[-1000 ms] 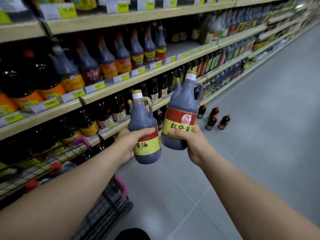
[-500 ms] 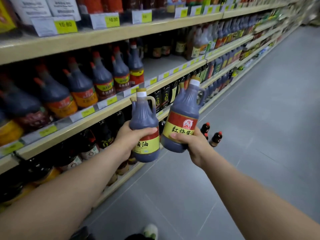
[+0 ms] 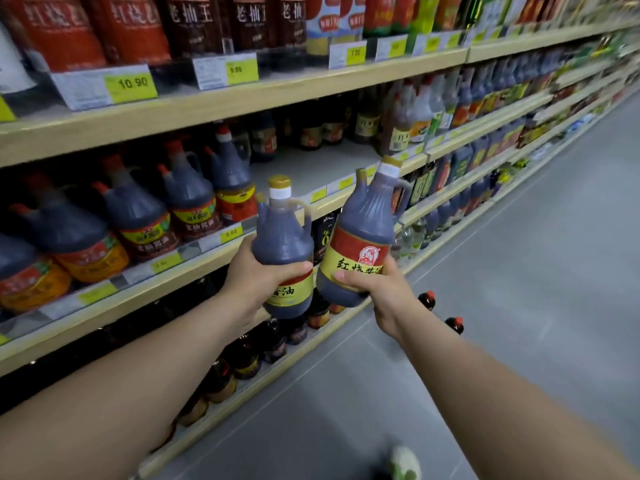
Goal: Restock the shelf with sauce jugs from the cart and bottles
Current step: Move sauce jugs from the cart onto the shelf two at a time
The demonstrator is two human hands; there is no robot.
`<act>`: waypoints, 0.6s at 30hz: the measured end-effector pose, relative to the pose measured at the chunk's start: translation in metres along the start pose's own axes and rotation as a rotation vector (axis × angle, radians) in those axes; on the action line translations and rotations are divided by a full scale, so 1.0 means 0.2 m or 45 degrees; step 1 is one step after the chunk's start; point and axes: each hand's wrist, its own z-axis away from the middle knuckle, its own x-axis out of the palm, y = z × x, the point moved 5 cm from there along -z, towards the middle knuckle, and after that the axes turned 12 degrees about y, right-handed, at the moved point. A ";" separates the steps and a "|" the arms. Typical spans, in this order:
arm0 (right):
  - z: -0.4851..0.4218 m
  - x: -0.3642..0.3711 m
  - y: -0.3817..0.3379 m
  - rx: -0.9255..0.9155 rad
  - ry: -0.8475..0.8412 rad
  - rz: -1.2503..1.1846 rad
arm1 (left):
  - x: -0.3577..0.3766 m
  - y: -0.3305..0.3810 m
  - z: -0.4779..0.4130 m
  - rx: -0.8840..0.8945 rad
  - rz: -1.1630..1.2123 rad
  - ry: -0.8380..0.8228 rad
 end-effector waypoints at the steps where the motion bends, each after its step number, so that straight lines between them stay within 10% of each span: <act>1: -0.09 -0.04 -0.03 0.014 -0.032 0.013 | 0.07 0.01 -0.02 0.011 -0.005 0.056; 18: -1.12 -0.07 -0.36 -0.105 -0.401 0.194 | 0.65 0.24 -0.31 0.176 -0.084 0.799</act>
